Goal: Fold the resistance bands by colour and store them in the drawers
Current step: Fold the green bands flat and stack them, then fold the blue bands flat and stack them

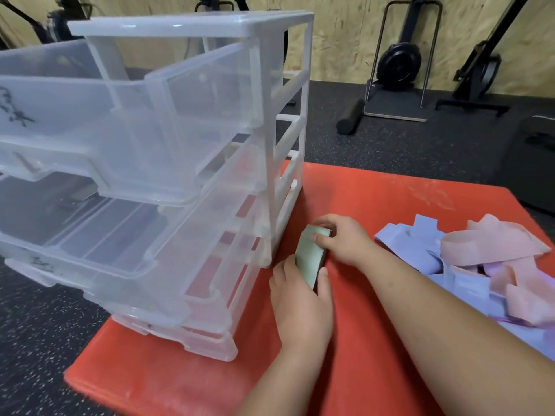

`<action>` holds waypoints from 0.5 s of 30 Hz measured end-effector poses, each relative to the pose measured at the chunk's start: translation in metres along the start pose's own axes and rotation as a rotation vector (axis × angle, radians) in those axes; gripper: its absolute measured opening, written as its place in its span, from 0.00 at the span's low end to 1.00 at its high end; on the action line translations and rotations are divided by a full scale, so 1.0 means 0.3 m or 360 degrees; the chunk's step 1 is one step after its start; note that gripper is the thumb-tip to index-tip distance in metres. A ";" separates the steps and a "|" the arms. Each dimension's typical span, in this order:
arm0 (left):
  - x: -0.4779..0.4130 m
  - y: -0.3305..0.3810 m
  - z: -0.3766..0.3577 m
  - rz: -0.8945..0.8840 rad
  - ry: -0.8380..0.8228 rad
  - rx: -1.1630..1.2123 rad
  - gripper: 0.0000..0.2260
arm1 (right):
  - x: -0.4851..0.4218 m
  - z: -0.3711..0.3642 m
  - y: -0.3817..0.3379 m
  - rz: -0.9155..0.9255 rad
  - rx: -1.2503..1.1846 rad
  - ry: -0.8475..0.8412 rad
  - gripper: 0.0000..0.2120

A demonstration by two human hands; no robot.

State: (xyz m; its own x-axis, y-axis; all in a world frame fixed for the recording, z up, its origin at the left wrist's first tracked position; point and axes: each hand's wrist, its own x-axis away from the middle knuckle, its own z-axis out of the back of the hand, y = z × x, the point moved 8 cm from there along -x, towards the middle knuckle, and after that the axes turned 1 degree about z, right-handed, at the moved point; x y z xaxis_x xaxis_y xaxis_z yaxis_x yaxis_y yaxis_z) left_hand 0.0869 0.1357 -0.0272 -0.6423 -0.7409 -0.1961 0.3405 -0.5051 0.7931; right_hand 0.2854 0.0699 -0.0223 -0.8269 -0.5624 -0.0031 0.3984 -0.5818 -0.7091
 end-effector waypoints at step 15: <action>0.031 0.027 0.059 -0.0122 -0.0123 0.0006 0.24 | 0.407 0.164 -0.052 0.0206 0.0163 0.0203 0.17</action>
State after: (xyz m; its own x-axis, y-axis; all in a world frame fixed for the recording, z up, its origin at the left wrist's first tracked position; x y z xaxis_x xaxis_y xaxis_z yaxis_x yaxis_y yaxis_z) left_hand 0.0714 0.1325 -0.0123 -0.7177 -0.6636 -0.2112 0.2856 -0.5571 0.7798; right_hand 0.1979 -0.0186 0.0230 -0.8071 -0.5613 -0.1831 0.5373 -0.5698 -0.6218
